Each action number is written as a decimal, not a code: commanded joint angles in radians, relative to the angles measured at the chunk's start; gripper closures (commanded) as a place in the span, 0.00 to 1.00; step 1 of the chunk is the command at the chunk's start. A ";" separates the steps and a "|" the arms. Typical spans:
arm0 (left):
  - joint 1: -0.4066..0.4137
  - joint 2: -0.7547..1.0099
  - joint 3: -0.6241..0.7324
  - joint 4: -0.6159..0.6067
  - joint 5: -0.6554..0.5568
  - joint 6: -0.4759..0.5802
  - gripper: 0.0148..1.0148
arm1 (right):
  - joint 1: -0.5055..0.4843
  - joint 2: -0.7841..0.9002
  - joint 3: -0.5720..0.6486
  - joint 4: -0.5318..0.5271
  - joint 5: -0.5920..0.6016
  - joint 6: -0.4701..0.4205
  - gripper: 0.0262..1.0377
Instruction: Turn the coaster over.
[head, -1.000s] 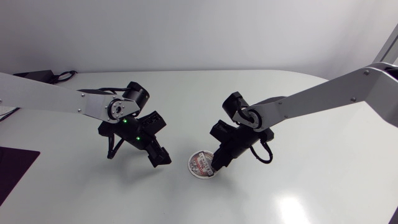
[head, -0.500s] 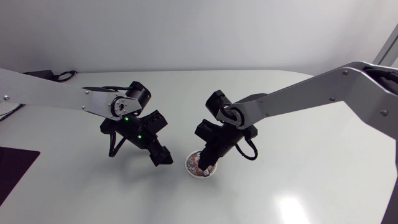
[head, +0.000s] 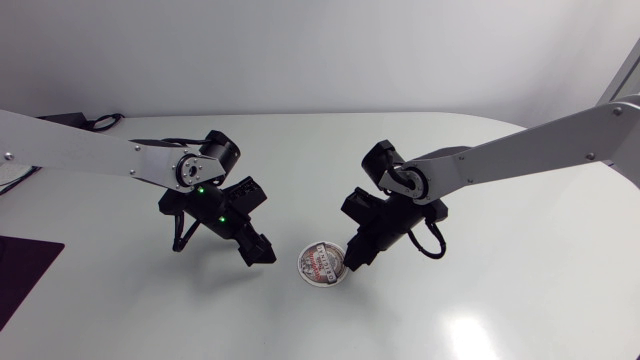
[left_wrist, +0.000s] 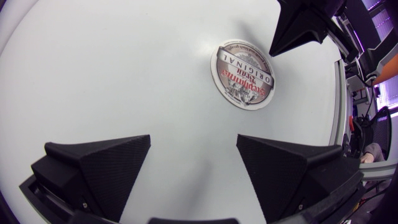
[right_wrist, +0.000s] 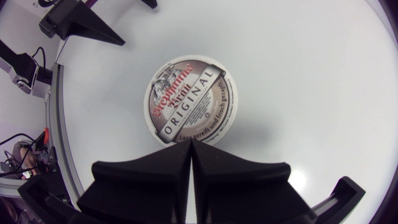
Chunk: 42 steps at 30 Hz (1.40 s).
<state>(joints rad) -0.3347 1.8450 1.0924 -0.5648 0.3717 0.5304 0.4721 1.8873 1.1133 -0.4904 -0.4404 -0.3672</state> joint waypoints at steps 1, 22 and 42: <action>0.005 -0.009 0.011 -0.010 0.018 0.016 0.04 | 0.000 -0.014 -0.044 0.012 0.008 -0.018 0.98; 0.034 -0.053 -0.022 -0.021 0.022 0.034 0.04 | 0.094 0.134 0.052 0.041 0.017 0.028 0.98; -0.015 0.226 0.199 -0.208 0.164 -0.046 0.04 | 0.112 0.148 0.080 0.033 0.016 0.033 0.98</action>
<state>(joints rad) -0.3359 2.0224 1.2682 -0.7578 0.5213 0.5163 0.5728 2.0056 1.2152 -0.4431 -0.4385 -0.3550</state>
